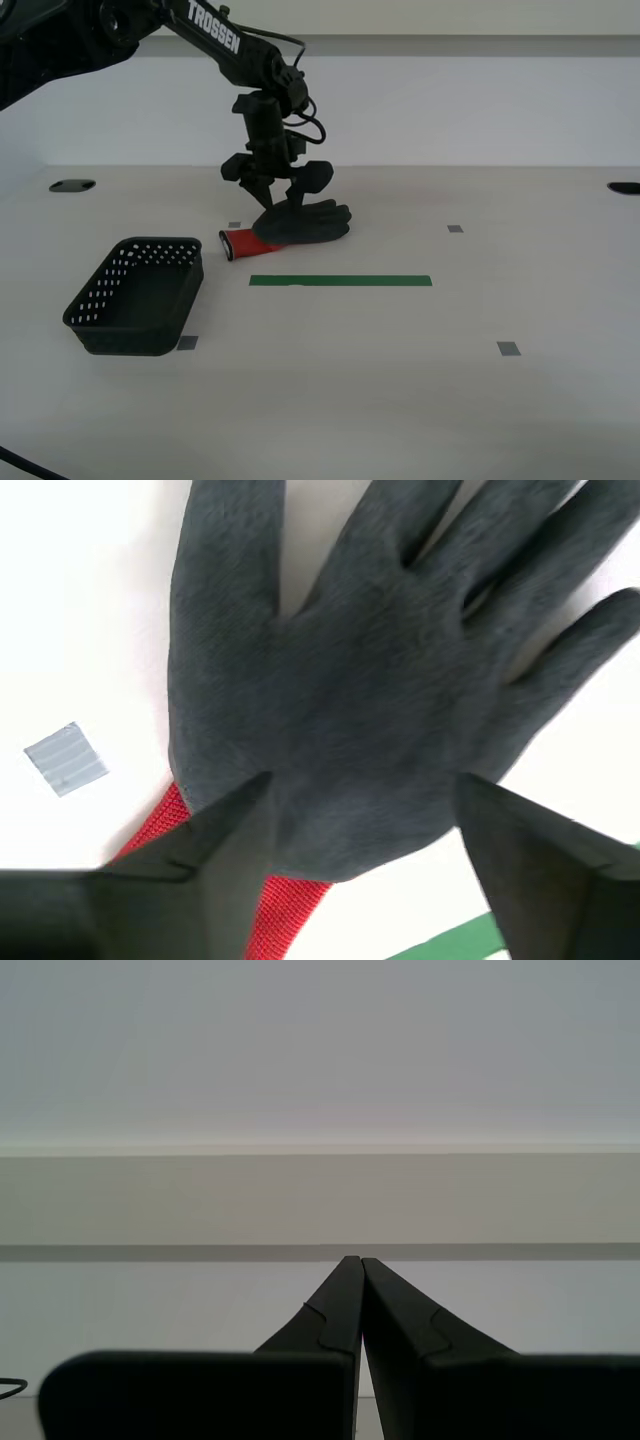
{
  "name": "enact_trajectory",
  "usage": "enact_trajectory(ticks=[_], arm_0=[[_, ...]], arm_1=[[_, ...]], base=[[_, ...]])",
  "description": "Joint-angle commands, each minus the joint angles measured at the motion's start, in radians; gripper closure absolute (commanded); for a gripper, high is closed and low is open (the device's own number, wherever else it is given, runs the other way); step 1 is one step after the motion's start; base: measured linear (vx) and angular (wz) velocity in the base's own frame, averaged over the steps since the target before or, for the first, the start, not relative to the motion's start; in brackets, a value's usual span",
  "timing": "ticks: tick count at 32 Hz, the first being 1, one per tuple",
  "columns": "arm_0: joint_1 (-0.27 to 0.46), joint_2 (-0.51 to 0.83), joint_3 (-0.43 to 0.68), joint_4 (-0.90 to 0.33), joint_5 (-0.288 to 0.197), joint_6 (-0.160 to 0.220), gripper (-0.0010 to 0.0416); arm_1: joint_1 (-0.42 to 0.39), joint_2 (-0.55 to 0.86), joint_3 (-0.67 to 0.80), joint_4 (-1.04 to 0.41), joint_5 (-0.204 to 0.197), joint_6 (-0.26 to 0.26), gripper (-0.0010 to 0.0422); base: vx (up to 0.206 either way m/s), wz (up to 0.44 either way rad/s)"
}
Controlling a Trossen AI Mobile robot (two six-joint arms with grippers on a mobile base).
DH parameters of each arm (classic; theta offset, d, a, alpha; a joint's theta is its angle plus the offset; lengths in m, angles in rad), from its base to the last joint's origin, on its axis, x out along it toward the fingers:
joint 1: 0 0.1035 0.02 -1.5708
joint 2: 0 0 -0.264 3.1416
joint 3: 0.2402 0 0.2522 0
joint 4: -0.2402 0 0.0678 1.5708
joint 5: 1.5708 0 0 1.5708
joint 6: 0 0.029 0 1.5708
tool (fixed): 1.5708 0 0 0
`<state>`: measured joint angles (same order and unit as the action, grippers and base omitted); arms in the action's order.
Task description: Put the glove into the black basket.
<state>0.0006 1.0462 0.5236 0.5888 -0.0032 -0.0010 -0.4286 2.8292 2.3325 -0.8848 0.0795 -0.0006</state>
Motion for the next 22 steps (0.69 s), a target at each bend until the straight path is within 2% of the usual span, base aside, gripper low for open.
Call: enact_trajectory(ticks=[1,4,6,9,13,22], arm_0=[[0.000,0.000,0.001,0.002,0.000,0.000,0.0405],[0.000,0.000,0.001,0.002,0.000,0.000,0.0405],[0.000,0.000,0.001,0.002,0.000,0.000,0.0405],[0.000,0.000,0.001,0.002,0.000,0.000,0.0405],[0.000,0.000,0.001,0.002,0.000,0.000,0.0405],[0.000,0.000,0.001,0.001,0.000,0.000,0.0405]], arm_1=[[-0.002,0.000,-0.016,0.000,-0.002,-0.007,0.0127],[-0.005,0.000,-0.030,0.003,-0.009,-0.023,0.0107],[-0.005,0.000,-0.041,0.040,-0.029,-0.053,0.0116],[-0.009,0.007,-0.045,0.067,-0.031,-0.089,0.0130],[-0.018,0.026,-0.047,0.080,-0.042,-0.116,0.0128],[-0.035,0.030,-0.067,0.134,-0.046,-0.124,0.0136]], base=[[0.000,0.000],[0.000,0.000],[0.000,0.000],[0.000,0.000],[0.000,0.000],[0.000,0.000]])
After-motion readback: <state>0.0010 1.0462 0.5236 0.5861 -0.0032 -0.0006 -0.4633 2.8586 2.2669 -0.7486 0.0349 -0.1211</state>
